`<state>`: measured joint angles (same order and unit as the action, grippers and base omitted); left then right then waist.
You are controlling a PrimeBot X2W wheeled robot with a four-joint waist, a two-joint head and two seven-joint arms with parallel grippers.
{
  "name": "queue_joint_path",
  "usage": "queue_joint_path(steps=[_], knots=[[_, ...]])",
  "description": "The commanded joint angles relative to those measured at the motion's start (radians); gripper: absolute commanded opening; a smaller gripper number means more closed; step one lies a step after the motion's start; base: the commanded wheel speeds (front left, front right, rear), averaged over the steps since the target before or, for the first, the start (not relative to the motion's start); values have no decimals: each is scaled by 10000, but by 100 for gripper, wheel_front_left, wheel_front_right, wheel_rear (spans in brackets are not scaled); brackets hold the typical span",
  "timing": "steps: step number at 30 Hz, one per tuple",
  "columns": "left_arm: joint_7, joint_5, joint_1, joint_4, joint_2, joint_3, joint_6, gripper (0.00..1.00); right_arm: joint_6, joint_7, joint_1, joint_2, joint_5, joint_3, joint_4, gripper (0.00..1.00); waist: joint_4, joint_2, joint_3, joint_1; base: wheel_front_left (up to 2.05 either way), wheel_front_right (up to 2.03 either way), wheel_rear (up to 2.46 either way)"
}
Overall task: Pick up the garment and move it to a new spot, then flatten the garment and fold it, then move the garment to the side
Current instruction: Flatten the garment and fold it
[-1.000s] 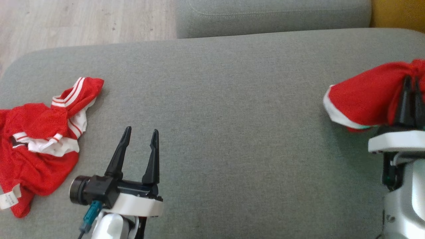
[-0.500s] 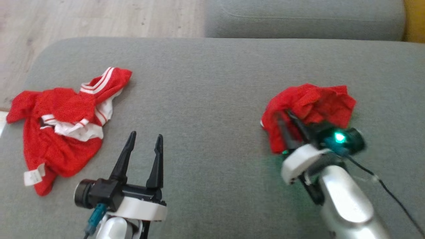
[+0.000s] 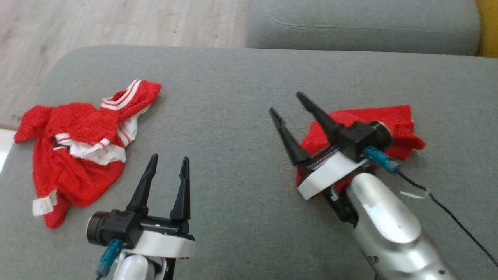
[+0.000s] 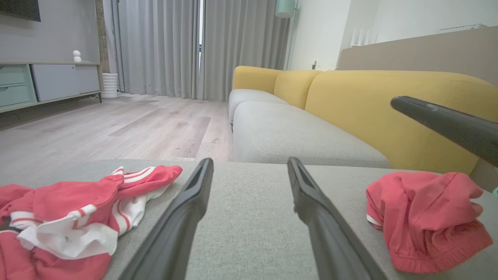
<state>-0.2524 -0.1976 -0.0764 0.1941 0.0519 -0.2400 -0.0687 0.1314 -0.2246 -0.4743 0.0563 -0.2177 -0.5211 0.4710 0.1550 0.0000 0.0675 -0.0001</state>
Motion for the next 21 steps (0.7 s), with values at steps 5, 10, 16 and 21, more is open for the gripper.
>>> queue_joint_path(steps=[5,10,16,21], knots=[[-93,-136,-242,-609,-15,385,132,100,-7,-335,515,-61,503,1190,-902,100,-662,0,-63,1,0,0,0],[-93,-208,-252,-838,-15,382,164,100,-7,-366,1502,-61,1362,2658,-1996,100,-1208,0,-103,1,0,0,0],[-93,-296,-244,-1011,-16,371,204,100,-7,-369,3035,-61,1656,4056,-3113,100,-1721,0,-144,1,0,0,0],[-93,-259,-207,-1044,-16,172,208,100,-7,-370,4083,-61,1363,4623,-3567,100,-1916,0,-128,1,0,0,0]])
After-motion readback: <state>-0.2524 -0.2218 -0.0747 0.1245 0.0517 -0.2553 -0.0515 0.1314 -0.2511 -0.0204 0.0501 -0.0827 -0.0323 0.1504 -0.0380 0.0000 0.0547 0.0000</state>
